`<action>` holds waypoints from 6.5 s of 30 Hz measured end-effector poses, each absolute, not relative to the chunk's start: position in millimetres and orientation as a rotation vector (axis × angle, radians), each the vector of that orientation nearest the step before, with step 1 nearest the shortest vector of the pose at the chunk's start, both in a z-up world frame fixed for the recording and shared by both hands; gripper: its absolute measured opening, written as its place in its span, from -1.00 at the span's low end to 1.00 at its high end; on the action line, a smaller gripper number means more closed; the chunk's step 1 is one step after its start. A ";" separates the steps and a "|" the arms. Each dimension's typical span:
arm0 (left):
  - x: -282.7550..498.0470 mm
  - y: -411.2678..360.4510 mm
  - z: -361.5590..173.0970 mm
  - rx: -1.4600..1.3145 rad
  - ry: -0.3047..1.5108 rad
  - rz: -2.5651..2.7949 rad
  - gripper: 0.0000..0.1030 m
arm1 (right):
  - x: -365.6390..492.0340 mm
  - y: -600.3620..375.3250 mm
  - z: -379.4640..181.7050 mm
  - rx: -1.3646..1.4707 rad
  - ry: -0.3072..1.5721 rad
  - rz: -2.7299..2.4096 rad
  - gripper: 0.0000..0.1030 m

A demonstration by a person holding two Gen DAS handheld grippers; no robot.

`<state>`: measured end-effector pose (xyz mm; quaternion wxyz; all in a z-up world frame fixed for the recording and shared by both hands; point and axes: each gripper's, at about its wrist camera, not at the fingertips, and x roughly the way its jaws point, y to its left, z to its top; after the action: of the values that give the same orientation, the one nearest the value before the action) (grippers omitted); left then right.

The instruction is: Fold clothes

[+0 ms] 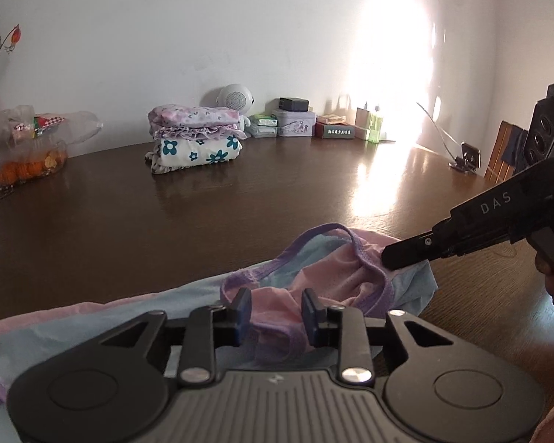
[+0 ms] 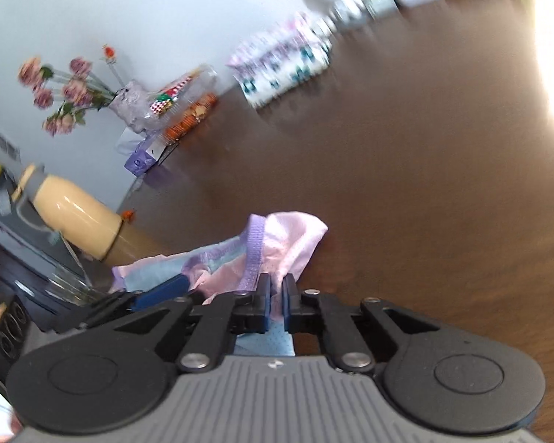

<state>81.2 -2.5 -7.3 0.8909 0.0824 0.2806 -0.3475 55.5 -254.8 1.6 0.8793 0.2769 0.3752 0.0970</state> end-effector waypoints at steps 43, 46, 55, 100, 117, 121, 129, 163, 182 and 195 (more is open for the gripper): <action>75.7 16.1 -6.5 0.068 0.620 -0.713 -0.16 | 67.4 -151.2 16.8 -0.236 0.818 0.355 -0.53; 75.7 14.0 -2.8 0.068 0.610 -0.708 -0.15 | 51.4 -174.9 34.2 -0.082 0.752 0.388 -0.20; 77.5 -35.2 17.2 0.117 0.558 -0.786 -0.20 | 21.2 -249.2 42.7 0.050 0.657 0.241 -0.19; 141.3 -27.6 -14.5 -0.268 0.940 -0.772 -0.39 | 30.8 -249.6 24.4 0.074 0.625 0.379 -0.12; 133.5 -10.5 -7.7 -0.260 0.880 -0.748 -1.00 | 35.7 -245.6 26.8 0.059 0.621 0.397 -0.06; 136.3 -6.3 -15.9 -0.269 0.893 -0.727 -0.99 | 41.6 -235.1 26.7 0.027 0.622 0.427 -0.07; 110.7 -12.0 6.3 -0.152 0.713 -0.699 -0.65 | 44.3 -212.0 6.9 -0.071 0.669 0.450 -0.13; 67.7 -37.8 18.8 0.021 0.550 -0.715 1.00 | 33.6 -290.9 -9.0 0.520 0.690 0.302 0.99; 76.1 -40.3 10.5 0.083 0.584 -0.683 0.69 | 47.9 -296.4 -20.6 0.727 0.735 0.353 0.99; 99.9 -52.8 -23.9 0.148 0.683 -0.741 -0.25 | 59.8 -296.0 -37.0 0.874 0.743 0.282 0.00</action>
<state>99.8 -52.8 -23.9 0.8731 0.0708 0.3269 -0.3547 59.8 -296.0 -37.0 0.8305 0.4122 0.3504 0.1327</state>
